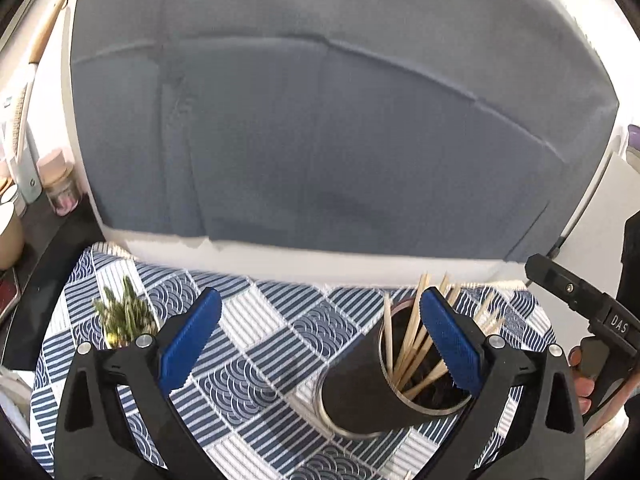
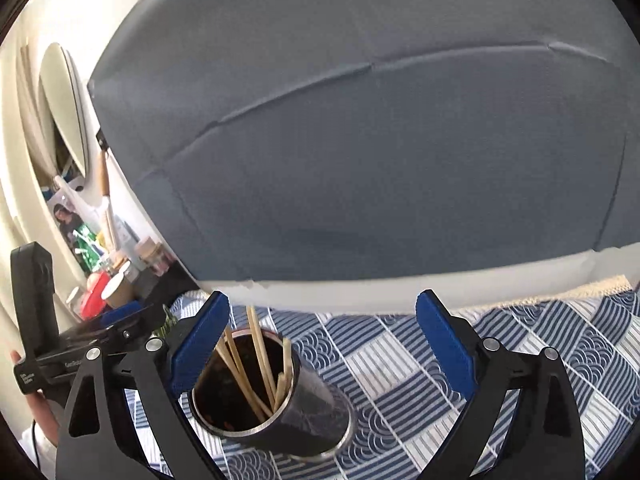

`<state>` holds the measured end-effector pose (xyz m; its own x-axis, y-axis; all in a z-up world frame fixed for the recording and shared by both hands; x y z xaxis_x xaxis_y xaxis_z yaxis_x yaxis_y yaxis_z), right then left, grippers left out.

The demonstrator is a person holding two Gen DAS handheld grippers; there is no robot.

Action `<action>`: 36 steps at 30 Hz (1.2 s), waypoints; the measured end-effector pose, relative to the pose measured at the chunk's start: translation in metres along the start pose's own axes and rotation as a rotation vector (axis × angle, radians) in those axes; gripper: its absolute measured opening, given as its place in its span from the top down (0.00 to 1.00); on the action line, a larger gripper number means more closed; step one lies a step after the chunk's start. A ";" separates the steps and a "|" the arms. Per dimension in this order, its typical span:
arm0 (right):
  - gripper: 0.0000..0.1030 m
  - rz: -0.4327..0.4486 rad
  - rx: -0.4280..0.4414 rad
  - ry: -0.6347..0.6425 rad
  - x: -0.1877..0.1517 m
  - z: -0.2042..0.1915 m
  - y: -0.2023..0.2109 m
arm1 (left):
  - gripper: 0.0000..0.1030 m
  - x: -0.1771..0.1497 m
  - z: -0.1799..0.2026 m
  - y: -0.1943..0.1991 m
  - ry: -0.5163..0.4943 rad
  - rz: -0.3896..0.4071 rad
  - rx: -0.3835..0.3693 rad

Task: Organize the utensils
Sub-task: 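Lower both open tools toward the last sticks on the cloth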

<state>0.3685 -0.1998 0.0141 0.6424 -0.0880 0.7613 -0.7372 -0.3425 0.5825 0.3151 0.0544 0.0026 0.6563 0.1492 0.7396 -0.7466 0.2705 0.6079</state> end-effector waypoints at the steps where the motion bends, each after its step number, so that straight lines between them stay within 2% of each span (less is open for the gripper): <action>1: 0.12 -0.006 -0.002 0.004 -0.003 0.001 0.002 | 0.06 -0.003 0.000 0.001 -0.002 -0.004 0.006; 6: 0.12 -0.048 -0.034 0.053 -0.020 -0.005 0.012 | 0.06 -0.019 0.004 0.011 -0.023 -0.024 0.018; 9: 0.12 -0.082 -0.019 0.067 -0.032 -0.009 0.019 | 0.06 -0.029 0.005 0.017 -0.040 -0.040 0.050; 14: 0.12 -0.147 -0.011 0.090 -0.062 -0.017 0.033 | 0.06 -0.048 0.000 0.025 -0.026 -0.076 0.045; 22: 0.11 -0.262 -0.032 0.040 -0.117 -0.016 0.047 | 0.06 -0.097 -0.007 0.030 -0.044 -0.198 0.032; 29: 0.11 -0.419 -0.050 0.020 -0.169 -0.015 0.039 | 0.06 -0.136 -0.016 0.028 -0.049 -0.300 0.032; 36: 0.11 -0.544 -0.101 0.008 -0.210 -0.021 0.024 | 0.06 -0.159 -0.015 0.017 -0.136 -0.394 -0.007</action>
<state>0.2110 -0.1699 -0.1258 0.9350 0.0838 0.3446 -0.3158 -0.2451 0.9166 0.1992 0.0494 -0.1089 0.8709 -0.0936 0.4825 -0.4401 0.2887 0.8503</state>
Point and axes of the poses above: each gripper's, at about its wrist camera, not at the fingertips, and y roughly against the way its jaws point, z to its right, x to its top, the point moved 1 cm from there along -y, roughly the way its jaws point, and after that the axes turned 7 degrees about -x, right-handed, at the moved point
